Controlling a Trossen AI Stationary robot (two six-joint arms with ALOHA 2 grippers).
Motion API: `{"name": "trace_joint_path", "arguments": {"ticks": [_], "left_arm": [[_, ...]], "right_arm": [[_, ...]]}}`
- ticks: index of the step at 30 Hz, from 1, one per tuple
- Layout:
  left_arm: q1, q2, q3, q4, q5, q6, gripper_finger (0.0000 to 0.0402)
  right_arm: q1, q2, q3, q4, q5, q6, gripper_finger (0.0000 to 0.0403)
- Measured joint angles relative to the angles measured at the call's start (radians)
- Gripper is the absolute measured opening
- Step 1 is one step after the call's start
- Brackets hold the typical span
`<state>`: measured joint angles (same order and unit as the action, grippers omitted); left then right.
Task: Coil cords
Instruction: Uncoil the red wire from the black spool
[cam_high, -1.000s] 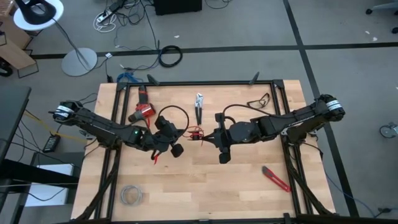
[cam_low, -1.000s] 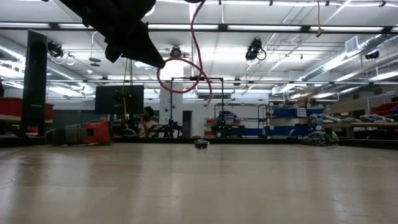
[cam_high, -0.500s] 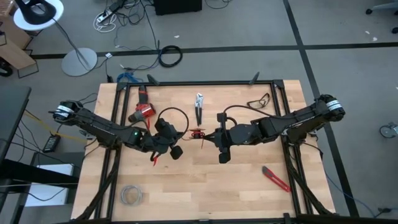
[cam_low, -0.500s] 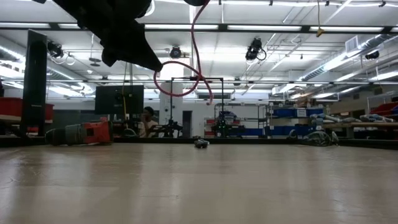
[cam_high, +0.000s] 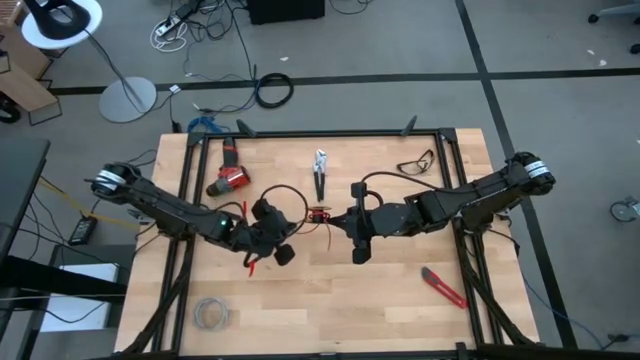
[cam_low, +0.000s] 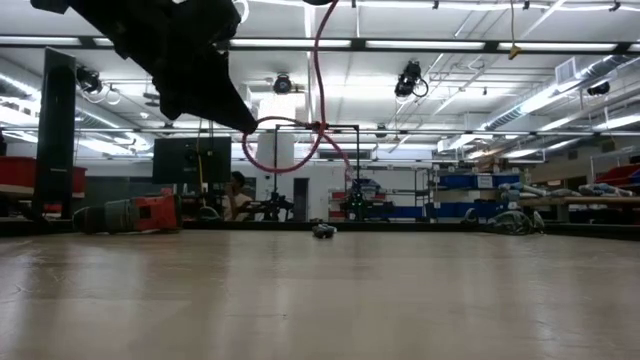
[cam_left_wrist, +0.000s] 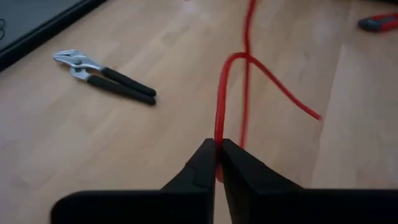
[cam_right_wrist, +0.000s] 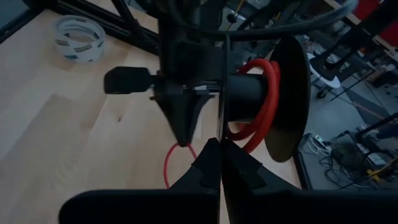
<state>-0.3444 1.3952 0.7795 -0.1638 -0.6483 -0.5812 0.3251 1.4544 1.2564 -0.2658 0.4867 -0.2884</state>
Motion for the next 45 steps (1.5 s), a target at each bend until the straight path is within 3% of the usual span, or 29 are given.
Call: {"name": "trace_joint_path", "arguments": {"ticks": [12, 16, 26, 45], "left_arm": [[-0.059, 0.084, 0.0, 0.01, -0.004, -0.049, 0.02], [-0.063, 0.092, 0.0, 0.013, -0.023, -0.055, 0.0232], [-0.062, 0.09, 0.014, 0.017, -0.075, -0.048, 0.0217], [-0.062, 0.09, 0.068, 0.016, -0.076, 0.025, 0.0207]], "right_arm": [[0.009, 0.0, 0.0, 0.002, 0.023, -0.01, 0.0], [0.009, 0.0, 0.0, 0.003, 0.023, -0.011, 0.0], [-0.002, 0.0, 0.0, 0.002, 0.022, -0.017, 0.0], [0.001, 0.0, 0.0, 0.002, 0.044, -0.002, 0.0]]}}
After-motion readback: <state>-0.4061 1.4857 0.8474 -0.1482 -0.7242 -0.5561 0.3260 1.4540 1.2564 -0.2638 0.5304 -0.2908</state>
